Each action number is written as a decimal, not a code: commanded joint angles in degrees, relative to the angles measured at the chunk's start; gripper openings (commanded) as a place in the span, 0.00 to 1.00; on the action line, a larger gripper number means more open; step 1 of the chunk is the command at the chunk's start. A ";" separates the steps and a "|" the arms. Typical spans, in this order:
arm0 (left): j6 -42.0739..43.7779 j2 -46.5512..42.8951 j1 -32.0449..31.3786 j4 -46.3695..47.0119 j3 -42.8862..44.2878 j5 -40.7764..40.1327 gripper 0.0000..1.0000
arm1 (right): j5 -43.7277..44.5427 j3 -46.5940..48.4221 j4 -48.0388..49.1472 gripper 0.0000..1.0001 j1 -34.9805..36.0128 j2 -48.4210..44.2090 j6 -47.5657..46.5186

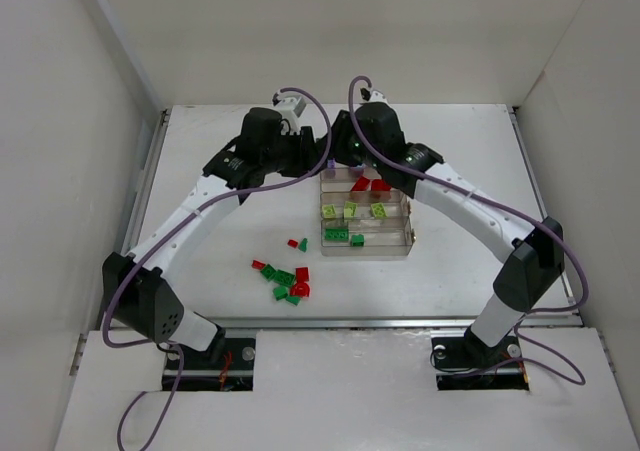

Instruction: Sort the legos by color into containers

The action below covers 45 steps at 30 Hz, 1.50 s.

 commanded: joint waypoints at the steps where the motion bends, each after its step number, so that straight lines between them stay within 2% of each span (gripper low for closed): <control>1: -0.03 -0.43 0.08 1.34 2.71 -0.62 0.37 | -2.53 0.56 3.08 0.00 2.53 -2.93 0.68; 2: -0.02 -0.43 0.08 1.34 2.71 -0.61 0.23 | -3.05 0.56 3.08 0.00 2.53 -2.93 0.68; 3: -0.02 -0.43 0.08 1.34 2.71 -0.01 0.23 | -3.58 0.56 3.08 0.00 2.53 -2.41 0.68; 4: 0.58 -0.43 0.08 1.34 2.71 0.70 0.10 | -3.59 0.56 3.08 0.00 2.53 -2.40 0.68; 6: 0.59 -0.43 0.08 1.34 2.71 0.70 0.00 | -4.11 0.56 3.08 0.00 2.53 -2.40 0.68; 13: 0.06 -2.53 1.83 -0.50 -0.54 -0.44 0.00 | -1.22 -0.14 -0.25 0.00 1.74 -2.40 -1.69; 18: 0.59 -3.86 3.68 -3.31 -4.76 -5.08 0.00 | 1.69 -3.04 -3.50 0.00 -0.37 -6.00 -6.42; 22: 1.12 -3.86 3.68 -4.72 -6.69 -6.77 0.00 | 6.95 -4.44 -11.76 0.00 -0.90 -6.62 -10.74; 25: 1.64 -4.38 3.68 -4.72 -6.70 -7.29 0.00 | 7.58 -13.55 -15.55 0.00 -1.95 -9.60 -10.74; 26: 1.65 -4.38 3.68 -4.72 -6.70 -7.29 0.00 | 6.79 -13.59 -15.55 0.00 -1.95 -9.61 -10.74; 31: 2.70 -4.38 3.68 -5.25 -6.70 -7.29 0.00 | 6.78 -26.40 -15.03 0.00 -2.48 -12.77 -8.55; 38: 2.70 -4.38 3.68 -5.25 -7.22 -7.29 0.00 | 7.31 -30.20 -12.22 0.00 -4.23 -11.54 -7.41; 40: 2.70 -4.38 3.68 -5.25 -7.22 -7.29 0.00 | 6.70 -30.20 -11.60 0.07 -5.02 -10.84 -7.41; 42: 2.70 -4.38 3.68 -5.25 -7.22 -7.29 0.00 | 6.70 -30.20 -11.60 0.19 -5.55 -10.23 -7.41; 43: 2.70 -4.38 3.68 -5.25 -7.22 -7.29 0.00 | 6.17 -30.20 -11.60 0.29 -5.55 -9.70 -7.41; 44: 2.70 -4.38 3.68 -5.25 -7.22 -7.29 0.00 | 6.17 -30.20 -11.60 0.47 -5.55 -9.70 -7.93; 45: 2.70 -4.38 3.16 -5.25 -7.22 -7.82 0.00 | 6.17 -30.20 -11.60 0.50 -5.55 -9.70 -7.93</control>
